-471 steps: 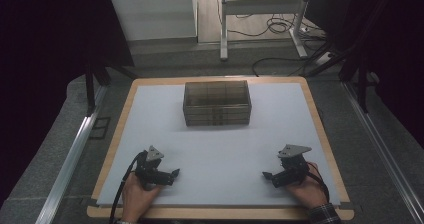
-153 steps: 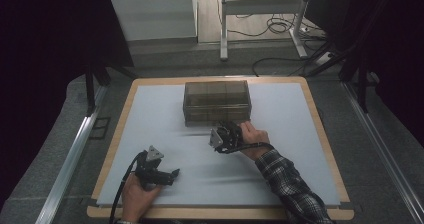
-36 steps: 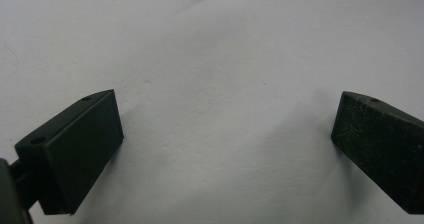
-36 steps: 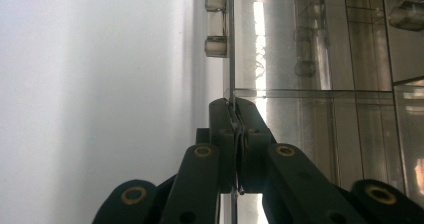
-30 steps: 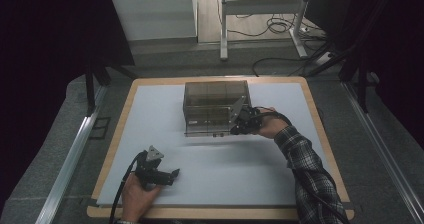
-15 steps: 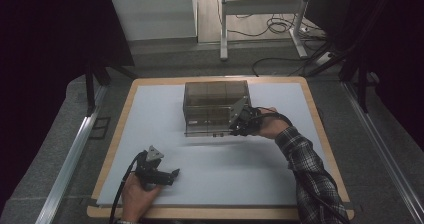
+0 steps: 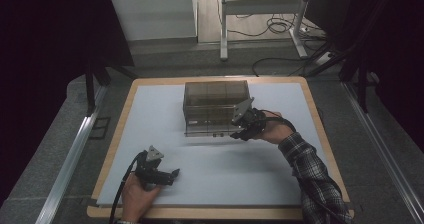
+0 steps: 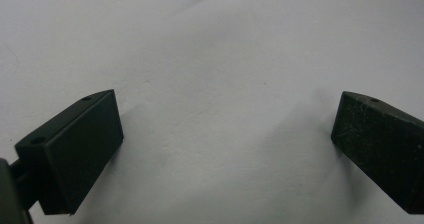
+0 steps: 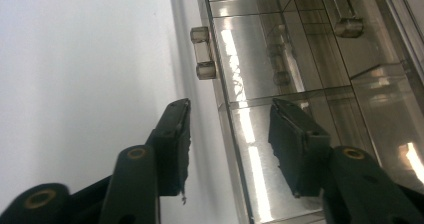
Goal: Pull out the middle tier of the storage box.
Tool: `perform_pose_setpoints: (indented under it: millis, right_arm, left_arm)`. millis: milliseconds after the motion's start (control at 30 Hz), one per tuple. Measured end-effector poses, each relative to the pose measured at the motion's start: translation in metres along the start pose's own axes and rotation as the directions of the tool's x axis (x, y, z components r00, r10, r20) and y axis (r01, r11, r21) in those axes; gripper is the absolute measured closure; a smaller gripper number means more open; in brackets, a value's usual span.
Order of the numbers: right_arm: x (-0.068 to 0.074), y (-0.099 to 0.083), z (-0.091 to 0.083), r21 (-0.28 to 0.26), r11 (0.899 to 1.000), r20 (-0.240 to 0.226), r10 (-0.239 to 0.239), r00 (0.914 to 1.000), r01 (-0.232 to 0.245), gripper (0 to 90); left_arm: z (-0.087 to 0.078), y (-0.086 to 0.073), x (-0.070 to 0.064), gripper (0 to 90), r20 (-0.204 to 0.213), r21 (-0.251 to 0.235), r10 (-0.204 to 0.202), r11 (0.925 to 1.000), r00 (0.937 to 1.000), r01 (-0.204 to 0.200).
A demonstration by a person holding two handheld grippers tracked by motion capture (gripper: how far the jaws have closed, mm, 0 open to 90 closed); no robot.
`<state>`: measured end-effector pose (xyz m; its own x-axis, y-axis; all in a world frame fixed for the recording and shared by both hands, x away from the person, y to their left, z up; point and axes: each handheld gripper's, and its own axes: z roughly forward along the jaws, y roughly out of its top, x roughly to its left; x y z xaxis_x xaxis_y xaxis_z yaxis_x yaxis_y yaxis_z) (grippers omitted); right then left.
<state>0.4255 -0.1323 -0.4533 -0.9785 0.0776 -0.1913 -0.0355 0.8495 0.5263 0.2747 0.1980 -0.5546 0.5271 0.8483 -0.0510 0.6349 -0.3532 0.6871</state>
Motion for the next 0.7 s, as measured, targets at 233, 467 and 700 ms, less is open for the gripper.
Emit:
perform_pose_setpoints:
  millis: [233, 467, 700]
  right_arm:
    - [0.006, -0.007, -0.005, -0.028, 0.997, 0.031, 0.073, 0.9969, -0.072, 40.4]
    - [0.013, -0.016, -0.010, -0.058, 0.993, 0.060, 0.107, 0.9924, -0.104, 33.0]
    - [0.022, -0.025, -0.016, -0.065, 0.987, 0.093, 0.152, 0.9840, -0.146, 27.2]
  left_arm:
    - [0.000, 0.000, 0.000, 0.0, 0.000, 0.000, 0.000, 1.0000, 1.0000, 0.000]
    - [0.000, 0.000, 0.000, 0.0, 0.000, 0.000, 0.000, 1.0000, 1.0000, 0.000]
    - [0.000, 0.000, 0.000, 0.0, 0.000, 0.000, 0.000, 1.0000, 1.0000, 0.000]
